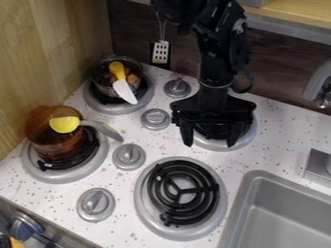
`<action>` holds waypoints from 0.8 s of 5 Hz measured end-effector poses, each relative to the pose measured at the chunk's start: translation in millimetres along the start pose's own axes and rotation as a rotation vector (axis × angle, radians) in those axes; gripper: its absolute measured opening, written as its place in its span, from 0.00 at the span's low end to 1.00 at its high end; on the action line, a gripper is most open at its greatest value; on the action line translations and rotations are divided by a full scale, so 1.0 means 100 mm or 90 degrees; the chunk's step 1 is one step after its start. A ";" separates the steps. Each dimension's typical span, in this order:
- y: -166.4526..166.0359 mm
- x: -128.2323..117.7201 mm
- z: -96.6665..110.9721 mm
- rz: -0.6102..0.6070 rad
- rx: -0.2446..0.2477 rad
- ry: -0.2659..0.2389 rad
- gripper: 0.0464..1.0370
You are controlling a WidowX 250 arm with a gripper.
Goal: Move the yellow spoon to the middle of right burners
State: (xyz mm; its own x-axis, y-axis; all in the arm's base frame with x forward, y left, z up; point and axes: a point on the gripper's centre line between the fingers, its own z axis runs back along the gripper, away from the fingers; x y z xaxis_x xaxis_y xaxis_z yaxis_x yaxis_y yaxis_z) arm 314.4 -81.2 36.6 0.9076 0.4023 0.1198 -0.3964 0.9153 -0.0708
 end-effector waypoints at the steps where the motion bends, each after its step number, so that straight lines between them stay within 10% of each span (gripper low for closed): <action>1: 0.03 -0.03 -0.08 0.007 0.011 0.010 0.96; 4: 0.36 -0.07 -0.08 0.381 0.104 -0.021 0.96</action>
State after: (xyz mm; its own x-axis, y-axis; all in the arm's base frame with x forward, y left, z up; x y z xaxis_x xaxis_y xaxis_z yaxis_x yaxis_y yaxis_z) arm 294.4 -51.1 25.1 0.5182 0.8443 0.1366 -0.8533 0.5211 0.0171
